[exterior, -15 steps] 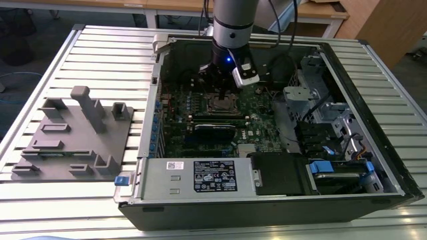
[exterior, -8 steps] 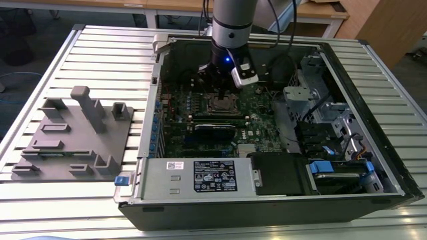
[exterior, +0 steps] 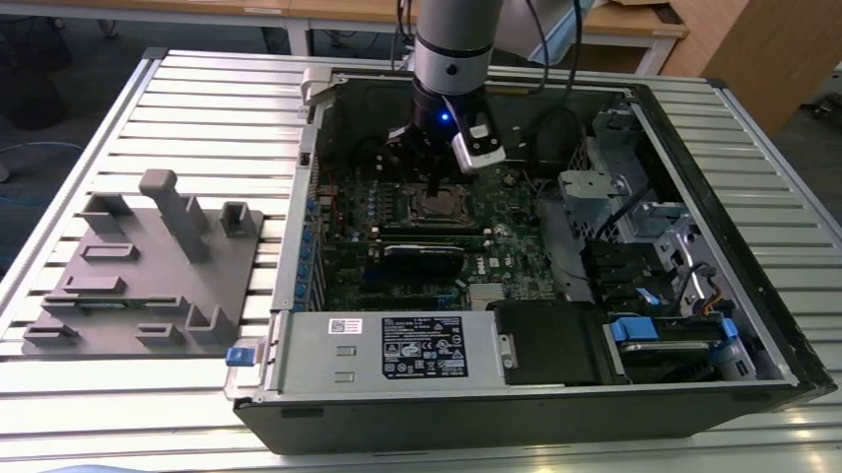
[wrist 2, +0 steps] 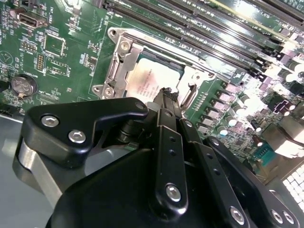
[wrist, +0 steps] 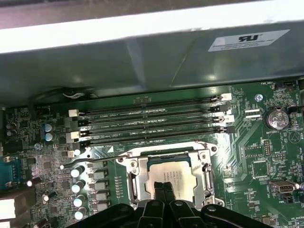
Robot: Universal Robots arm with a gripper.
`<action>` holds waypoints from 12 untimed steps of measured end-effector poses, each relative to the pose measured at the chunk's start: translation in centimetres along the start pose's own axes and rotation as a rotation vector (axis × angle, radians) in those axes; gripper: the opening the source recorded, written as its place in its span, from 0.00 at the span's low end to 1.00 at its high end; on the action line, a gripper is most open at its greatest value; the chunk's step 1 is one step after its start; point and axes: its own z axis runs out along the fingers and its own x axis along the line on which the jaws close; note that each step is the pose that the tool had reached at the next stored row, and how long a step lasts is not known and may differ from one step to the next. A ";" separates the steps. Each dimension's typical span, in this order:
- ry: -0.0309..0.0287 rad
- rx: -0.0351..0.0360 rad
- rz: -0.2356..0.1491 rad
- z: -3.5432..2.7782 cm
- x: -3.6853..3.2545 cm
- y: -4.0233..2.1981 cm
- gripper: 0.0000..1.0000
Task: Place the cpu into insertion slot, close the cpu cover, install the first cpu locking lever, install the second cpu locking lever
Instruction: 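Install the first cpu locking lever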
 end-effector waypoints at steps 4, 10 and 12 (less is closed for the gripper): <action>-0.0006 -0.0001 0.000 0.00 0.45 -0.06 0.10; -0.0011 -0.0005 0.000 -0.06 0.78 -0.11 0.10; -0.0011 -0.0018 0.000 -0.20 0.78 -0.10 0.10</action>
